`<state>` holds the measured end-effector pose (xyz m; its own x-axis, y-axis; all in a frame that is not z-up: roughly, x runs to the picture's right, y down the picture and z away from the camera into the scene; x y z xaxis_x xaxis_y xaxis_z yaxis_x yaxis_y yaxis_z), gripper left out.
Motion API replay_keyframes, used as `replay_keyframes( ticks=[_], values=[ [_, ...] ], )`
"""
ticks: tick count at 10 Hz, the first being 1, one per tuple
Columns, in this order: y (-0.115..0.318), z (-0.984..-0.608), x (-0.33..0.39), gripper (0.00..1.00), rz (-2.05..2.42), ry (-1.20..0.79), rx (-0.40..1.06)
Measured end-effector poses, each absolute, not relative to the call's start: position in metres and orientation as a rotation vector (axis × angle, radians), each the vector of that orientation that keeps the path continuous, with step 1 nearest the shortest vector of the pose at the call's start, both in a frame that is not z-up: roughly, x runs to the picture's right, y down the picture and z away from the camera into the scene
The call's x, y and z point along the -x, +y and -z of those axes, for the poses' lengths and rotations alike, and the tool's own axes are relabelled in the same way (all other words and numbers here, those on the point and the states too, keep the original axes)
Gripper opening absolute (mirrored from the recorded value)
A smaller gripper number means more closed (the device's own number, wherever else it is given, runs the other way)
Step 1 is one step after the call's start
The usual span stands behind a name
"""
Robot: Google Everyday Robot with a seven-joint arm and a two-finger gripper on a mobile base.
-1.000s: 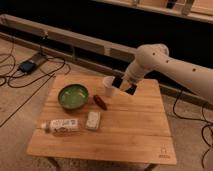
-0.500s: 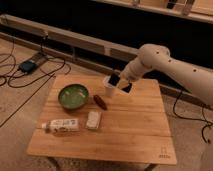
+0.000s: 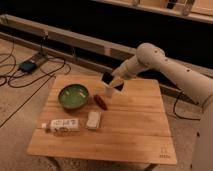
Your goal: Place the eraser in the ceramic cup
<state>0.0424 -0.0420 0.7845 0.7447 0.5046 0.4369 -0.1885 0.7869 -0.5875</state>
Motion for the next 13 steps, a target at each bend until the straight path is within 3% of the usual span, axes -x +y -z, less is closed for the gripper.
replay_keyframes(
  ticks=[3, 9, 13],
  values=[
    [-0.048, -0.794, -0.037, 0.0, -0.419, -0.747, 0.554],
    [-0.072, -0.812, 0.005, 0.0, -0.368, -0.752, 0.544],
    [-0.076, -0.822, -0.016, 0.0, -0.413, -0.894, 0.519]
  ],
)
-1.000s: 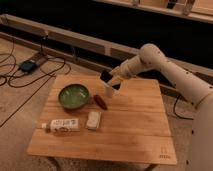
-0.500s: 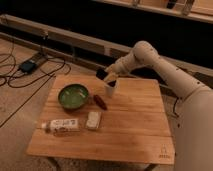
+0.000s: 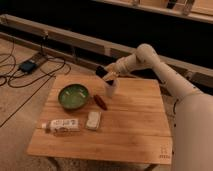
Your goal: Place the eraser in the ceramic cup
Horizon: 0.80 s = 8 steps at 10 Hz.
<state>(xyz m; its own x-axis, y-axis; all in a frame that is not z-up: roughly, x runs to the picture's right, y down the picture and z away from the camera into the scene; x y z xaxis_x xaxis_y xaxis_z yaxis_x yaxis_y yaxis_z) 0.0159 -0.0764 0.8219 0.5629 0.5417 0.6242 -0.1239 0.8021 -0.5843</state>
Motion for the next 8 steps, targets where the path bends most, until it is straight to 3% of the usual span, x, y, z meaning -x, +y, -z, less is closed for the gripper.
replay_keyframes(
  ticks=[8],
  values=[
    [-0.086, -0.83, -0.03, 0.0, -0.429, -1.016, 0.515]
  ],
)
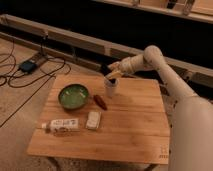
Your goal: Place the eraser in the ceramic cup
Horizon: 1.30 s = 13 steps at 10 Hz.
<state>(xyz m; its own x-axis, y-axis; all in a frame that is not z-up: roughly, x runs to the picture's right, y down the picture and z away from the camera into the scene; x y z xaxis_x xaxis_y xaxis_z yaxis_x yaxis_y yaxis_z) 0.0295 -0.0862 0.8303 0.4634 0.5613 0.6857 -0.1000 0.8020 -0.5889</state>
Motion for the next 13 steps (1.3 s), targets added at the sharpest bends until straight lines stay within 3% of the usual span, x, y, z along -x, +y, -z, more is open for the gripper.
replay_keyframes(
  ticks=[2, 3, 9, 11, 13],
  values=[
    [-0.087, -0.832, -0.027, 0.01, -0.417, -1.04, 0.518],
    [-0.087, -0.832, -0.026, 0.08, -0.411, -1.052, 0.522],
    [-0.08, -0.833, -0.028, 0.71, -0.408, -1.084, 0.524],
    [-0.077, -0.834, -0.028, 0.8, -0.408, -1.083, 0.526],
    [-0.075, -0.834, -0.032, 0.8, -0.413, -1.081, 0.525]
  ],
)
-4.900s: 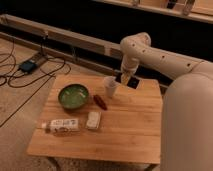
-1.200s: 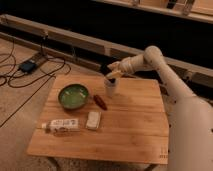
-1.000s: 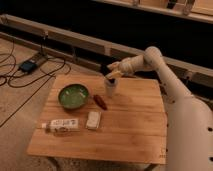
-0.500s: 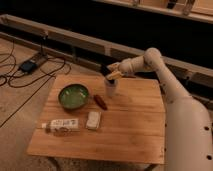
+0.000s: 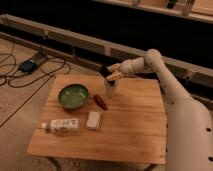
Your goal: Place the eraser in the ceramic cup
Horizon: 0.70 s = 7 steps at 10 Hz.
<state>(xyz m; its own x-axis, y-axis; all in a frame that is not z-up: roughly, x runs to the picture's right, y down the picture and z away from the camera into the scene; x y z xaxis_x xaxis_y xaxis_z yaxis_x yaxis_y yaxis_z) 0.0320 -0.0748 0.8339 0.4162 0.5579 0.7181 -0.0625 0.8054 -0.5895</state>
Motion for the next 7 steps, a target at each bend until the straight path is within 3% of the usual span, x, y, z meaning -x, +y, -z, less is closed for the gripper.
replay_keyframes(
  ticks=[7],
  values=[
    [-0.0696, -0.8338, -0.0394, 0.8, -0.415, -1.099, 0.507]
  ],
)
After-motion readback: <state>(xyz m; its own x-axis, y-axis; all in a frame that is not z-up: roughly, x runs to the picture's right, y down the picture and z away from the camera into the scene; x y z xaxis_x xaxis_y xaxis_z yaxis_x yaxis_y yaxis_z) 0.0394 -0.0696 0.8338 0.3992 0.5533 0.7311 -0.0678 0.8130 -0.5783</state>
